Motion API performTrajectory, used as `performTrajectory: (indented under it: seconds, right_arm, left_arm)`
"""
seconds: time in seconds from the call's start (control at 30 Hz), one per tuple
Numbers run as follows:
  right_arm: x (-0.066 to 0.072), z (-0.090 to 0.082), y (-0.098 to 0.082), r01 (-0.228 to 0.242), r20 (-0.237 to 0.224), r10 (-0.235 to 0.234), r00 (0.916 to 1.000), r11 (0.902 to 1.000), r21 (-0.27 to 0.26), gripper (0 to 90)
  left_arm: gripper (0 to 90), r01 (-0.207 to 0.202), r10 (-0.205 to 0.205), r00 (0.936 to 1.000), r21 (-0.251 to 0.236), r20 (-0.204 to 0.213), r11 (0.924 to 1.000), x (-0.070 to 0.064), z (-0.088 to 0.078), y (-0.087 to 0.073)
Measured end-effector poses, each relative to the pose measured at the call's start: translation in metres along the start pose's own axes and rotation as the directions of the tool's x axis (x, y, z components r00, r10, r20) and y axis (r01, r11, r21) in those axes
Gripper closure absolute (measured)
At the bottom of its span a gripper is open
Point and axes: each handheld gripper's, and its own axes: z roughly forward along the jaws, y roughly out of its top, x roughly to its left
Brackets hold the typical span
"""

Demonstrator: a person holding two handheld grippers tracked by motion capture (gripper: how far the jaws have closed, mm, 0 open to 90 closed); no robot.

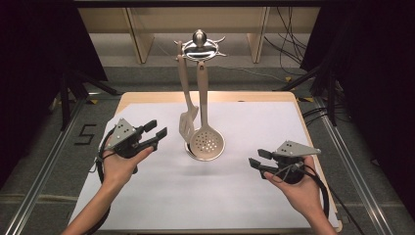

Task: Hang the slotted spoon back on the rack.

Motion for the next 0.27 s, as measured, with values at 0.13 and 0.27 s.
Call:
performTrajectory:
  seconds: [0.13, 0.27]
  right_arm:
    - [0.0022, 0.0000, -0.0015, -0.044, -0.017, 0.044, 0.9989, 0.9986, 0.030, 52.8]
    - [0.0019, 0.0004, -0.0015, -0.034, -0.010, 0.034, 0.9994, 0.9992, 0.024, 52.6]
  left_arm:
    - [50.7, 0.005, -0.005, 1.0000, 0.011, -0.007, 0.9999, 0.0009, -0.0004, -0.0011]
    - [50.6, 0.006, -0.006, 1.0000, 0.009, -0.004, 0.9999, 0.0001, -0.0002, -0.0008]
